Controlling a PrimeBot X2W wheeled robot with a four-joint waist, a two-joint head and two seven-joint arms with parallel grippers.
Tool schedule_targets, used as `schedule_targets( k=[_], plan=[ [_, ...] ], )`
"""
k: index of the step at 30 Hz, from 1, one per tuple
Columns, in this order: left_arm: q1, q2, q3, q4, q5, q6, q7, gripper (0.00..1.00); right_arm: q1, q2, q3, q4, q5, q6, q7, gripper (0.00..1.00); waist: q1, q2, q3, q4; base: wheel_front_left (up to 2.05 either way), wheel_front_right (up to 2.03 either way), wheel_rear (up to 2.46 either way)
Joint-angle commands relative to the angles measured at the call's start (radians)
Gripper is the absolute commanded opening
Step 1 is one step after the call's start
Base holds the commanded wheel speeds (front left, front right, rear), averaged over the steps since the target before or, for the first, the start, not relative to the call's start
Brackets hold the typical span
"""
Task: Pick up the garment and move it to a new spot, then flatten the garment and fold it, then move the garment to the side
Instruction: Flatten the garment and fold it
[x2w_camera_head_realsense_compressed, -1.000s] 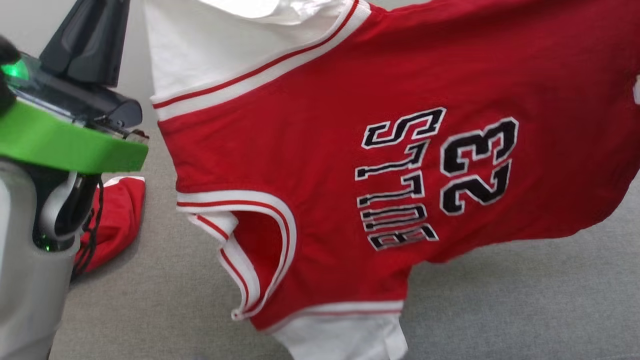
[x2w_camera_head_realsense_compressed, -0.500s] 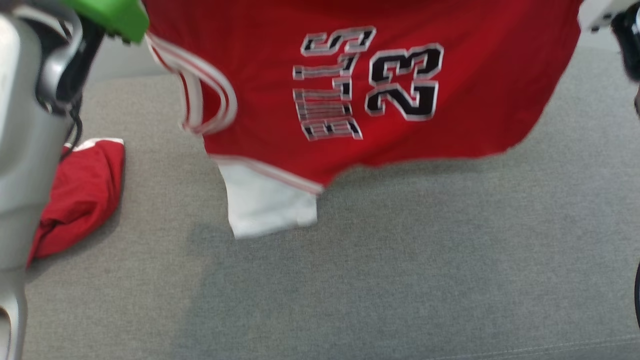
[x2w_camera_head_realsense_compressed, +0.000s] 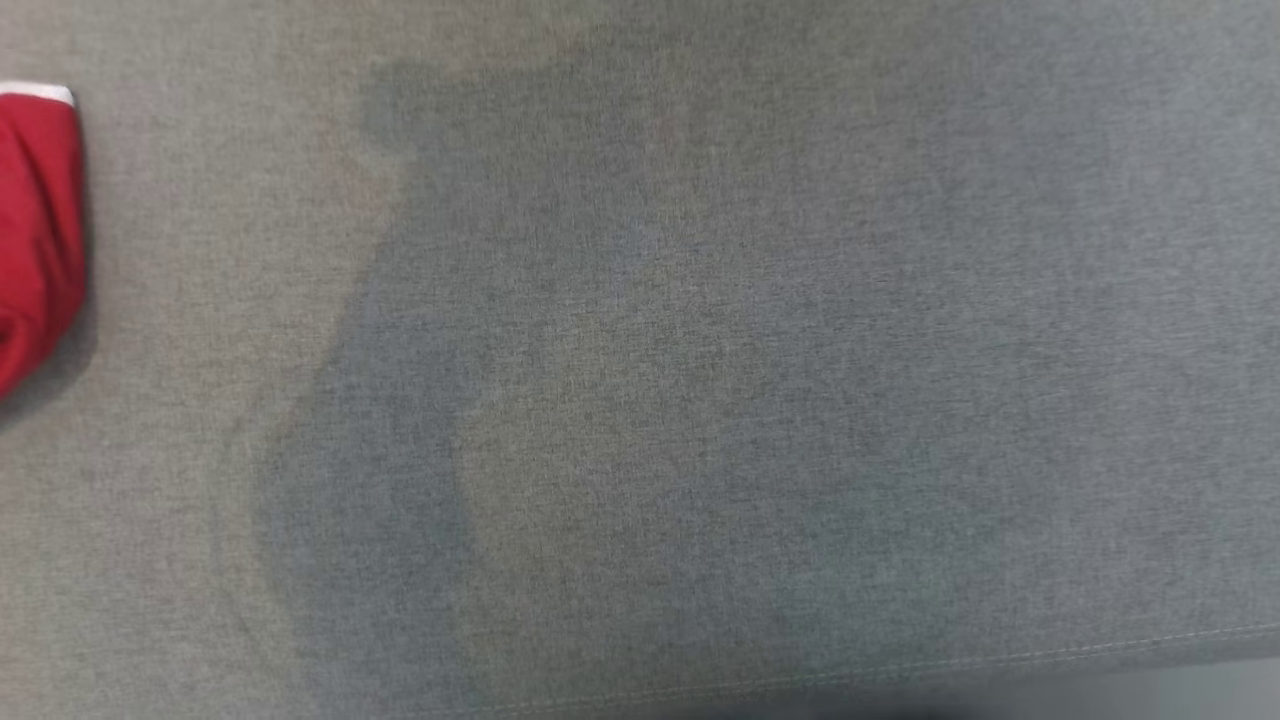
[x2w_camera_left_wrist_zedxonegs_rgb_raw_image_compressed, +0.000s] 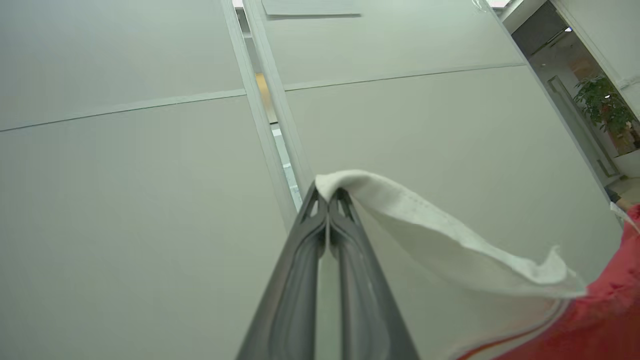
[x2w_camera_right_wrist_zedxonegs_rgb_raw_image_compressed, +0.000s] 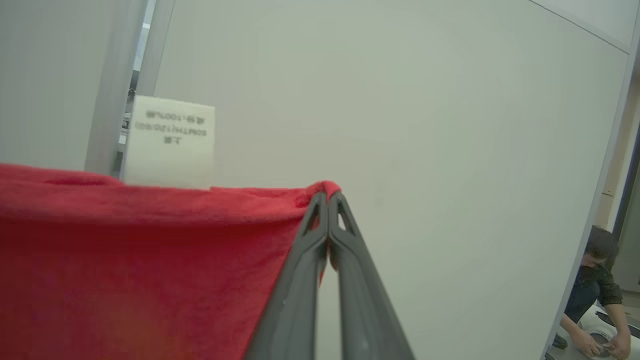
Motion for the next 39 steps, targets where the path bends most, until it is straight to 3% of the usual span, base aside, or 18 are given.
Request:
schedule_targets(
  k=[1,8,12,24,30,39],
  plan=[
    [0.054,-0.008,0.014,-0.022,0.014,-0.012,0.002,0.0,0.015,0.007,-0.023,-0.02,-0.013,-0.001,-0.002,0.0,-0.0002,-0.0001,0.234,0.043,0.0,0.0,0.0],
    [0.257,-0.025,0.071,-0.156,0.009,-0.04,0.001,0.0,0.139,0.015,-0.056,-0.109,0.002,-0.001,-0.002,0.0,-0.0002,-0.0001,0.223,0.076,0.0,0.0,0.0],
    [0.389,-0.004,0.036,-0.229,-0.039,-0.042,0.001,0.0,0.233,0.023,-0.035,-0.144,0.033,-0.001,-0.003,0.0,-0.0002,-0.0001,0.165,0.08,0.0,0.0,0.0],
    [0.935,0.111,-0.064,-0.435,-0.221,-0.043,0.0,0.0,0.686,0.029,-0.039,-0.239,0.158,-0.001,-0.003,0.0,-0.0002,-0.0001,-0.167,0.068,0.0,0.0,0.0],
    [1.265,0.155,-0.04,-0.514,-0.291,-0.043,0.0,0.0,0.973,0.059,-0.081,-0.27,0.195,-0.001,-0.003,0.0,-0.0002,-0.0001,-0.34,0.041,0.0,0.0,0.0],
    [1.718,0.167,0.008,-0.648,-0.299,0.037,0.0,0.0,1.301,0.089,-0.138,-0.324,0.205,-0.001,-0.003,0.0,-0.0002,-0.0001,-0.473,0.006,0.0,0.0,0.0]
  ],
)
